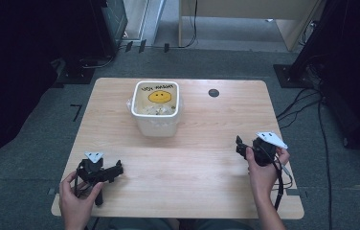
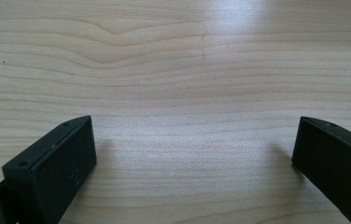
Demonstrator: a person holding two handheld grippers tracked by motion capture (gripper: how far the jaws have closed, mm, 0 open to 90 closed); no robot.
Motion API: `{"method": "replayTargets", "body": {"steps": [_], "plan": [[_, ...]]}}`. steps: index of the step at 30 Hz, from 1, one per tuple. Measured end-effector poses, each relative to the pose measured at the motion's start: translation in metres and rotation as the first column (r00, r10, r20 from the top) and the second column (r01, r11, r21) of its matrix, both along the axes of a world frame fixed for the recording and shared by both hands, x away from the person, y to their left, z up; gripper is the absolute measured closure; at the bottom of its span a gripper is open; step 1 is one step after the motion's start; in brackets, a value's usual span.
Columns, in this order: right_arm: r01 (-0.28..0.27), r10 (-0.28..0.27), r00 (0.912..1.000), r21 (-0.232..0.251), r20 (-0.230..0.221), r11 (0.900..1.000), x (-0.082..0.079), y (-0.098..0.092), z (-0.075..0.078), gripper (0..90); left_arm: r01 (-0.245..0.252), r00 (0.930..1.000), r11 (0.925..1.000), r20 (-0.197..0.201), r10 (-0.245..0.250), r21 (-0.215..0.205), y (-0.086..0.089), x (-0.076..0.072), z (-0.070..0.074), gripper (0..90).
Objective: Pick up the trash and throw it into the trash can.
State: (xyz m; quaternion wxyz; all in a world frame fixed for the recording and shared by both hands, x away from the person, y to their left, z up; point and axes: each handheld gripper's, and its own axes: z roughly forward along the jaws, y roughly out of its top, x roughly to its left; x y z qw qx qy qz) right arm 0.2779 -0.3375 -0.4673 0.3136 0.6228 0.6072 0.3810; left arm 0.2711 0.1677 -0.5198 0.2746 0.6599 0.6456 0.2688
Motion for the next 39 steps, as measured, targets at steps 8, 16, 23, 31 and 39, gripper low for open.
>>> {"method": "replayTargets", "body": {"steps": [8,16,23,31,39], "plan": [[0.021,-0.021,0.9994,-0.007,-0.027,1.0,-0.011,-0.013,-0.013,17.1,0.0,1.0,1.0,0.0,0.0,0.0,0.0,0.0,0.0,0.0],[0.051,-0.052,0.9969,-0.017,-0.058,0.999,-0.023,-0.032,-0.024,17.3,0.0,1.0,1.0,0.0,0.0,0.0,0.0,0.0,0.0,0.0],[0.072,-0.074,0.9925,-0.024,-0.097,0.997,-0.036,-0.048,-0.035,17.9,0.0,1.0,1.0,0.0,0.0,0.0,0.0,0.0,0.0,0.0],[0.091,-0.095,0.9857,-0.03,-0.139,0.995,-0.051,-0.061,-0.048,18.2,0.0,1.0,1.0,0.0,0.0,0.0,0.0,0.0,0.0,0.0],[0.099,-0.107,0.9801,-0.054,-0.168,0.994,-0.064,-0.068,-0.056,18.5,0.0,1.0,1.0,0.0,0.0,0.0,0.0,0.0,0.0,0.0]]}}
